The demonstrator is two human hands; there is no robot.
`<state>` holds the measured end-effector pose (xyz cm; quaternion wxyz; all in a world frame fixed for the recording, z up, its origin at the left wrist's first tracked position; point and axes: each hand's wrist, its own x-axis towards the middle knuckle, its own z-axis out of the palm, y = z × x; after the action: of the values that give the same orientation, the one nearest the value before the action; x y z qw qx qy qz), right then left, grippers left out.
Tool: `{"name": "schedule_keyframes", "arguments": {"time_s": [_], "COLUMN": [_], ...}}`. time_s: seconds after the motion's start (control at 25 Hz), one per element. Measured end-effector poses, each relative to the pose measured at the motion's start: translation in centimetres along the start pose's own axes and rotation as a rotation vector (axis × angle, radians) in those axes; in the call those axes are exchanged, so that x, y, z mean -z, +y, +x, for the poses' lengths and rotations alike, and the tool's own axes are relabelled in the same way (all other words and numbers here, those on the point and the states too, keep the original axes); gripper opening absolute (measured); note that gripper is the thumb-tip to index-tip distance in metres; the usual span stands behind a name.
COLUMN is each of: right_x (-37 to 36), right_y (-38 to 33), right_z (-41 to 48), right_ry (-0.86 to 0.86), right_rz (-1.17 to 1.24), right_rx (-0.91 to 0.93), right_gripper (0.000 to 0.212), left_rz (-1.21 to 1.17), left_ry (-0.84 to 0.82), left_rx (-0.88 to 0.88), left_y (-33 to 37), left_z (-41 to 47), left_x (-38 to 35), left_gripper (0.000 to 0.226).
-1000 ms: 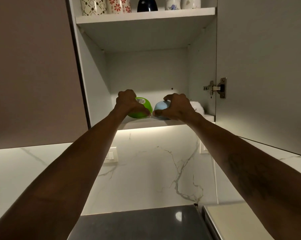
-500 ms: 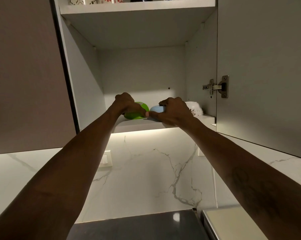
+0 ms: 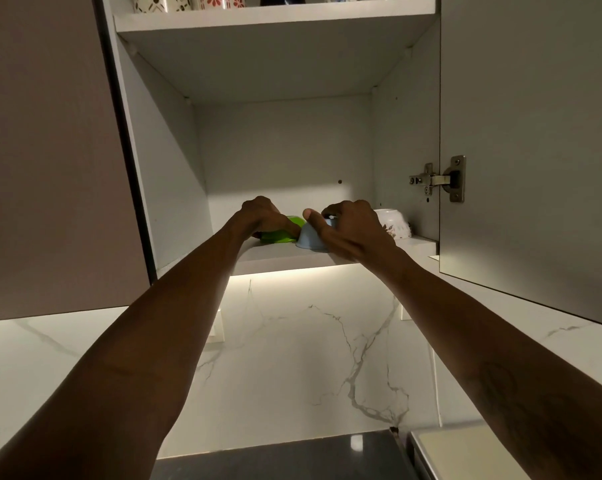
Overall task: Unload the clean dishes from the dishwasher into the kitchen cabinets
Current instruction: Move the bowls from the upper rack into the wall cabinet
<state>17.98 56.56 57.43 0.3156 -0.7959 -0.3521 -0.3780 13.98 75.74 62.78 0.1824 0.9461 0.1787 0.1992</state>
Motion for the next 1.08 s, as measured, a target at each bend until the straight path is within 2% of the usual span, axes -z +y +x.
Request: {"name": "schedule_keyframes", "arguments": {"time_s": [0.12, 0.28, 0.44, 0.56, 0.84, 1.08], "right_x": [-0.3, -0.1, 0.0, 0.0, 0.0, -0.2], "right_y": [0.3, 0.1, 0.0, 0.0, -0.3, -0.3], "right_z": [0.0, -0.3, -0.5, -0.5, -0.5, -0.5], "right_ry": [0.055, 0.126, 0.114, 0.097, 0.139, 0.16], "right_rz": [0.03, 0.066, 0.09, 0.08, 0.078, 0.089], "right_rx": [-0.012, 0.052, 0.022, 0.013, 0.0, -0.035], "right_gripper": [0.051, 0.05, 0.048, 0.046, 0.042, 0.037], "left_rz": [-0.001, -0.135, -0.224, -0.217, -0.341, -0.189], "left_ry": [0.038, -0.029, -0.04, -0.037, -0.023, 0.075], "left_rx": [-0.061, -0.117, -0.149, -0.195, -0.182, -0.258], "left_y": [0.8, 1.8, 2.3, 3.0, 2.8, 2.8], "left_z": [0.1, 0.3, 1.0, 1.1, 2.2, 1.3], "left_x": [-0.7, -1.1, -1.7, -2.2, -3.1, -3.1], "left_gripper": [0.056, 0.056, 0.026, 0.039, 0.029, 0.026]}}
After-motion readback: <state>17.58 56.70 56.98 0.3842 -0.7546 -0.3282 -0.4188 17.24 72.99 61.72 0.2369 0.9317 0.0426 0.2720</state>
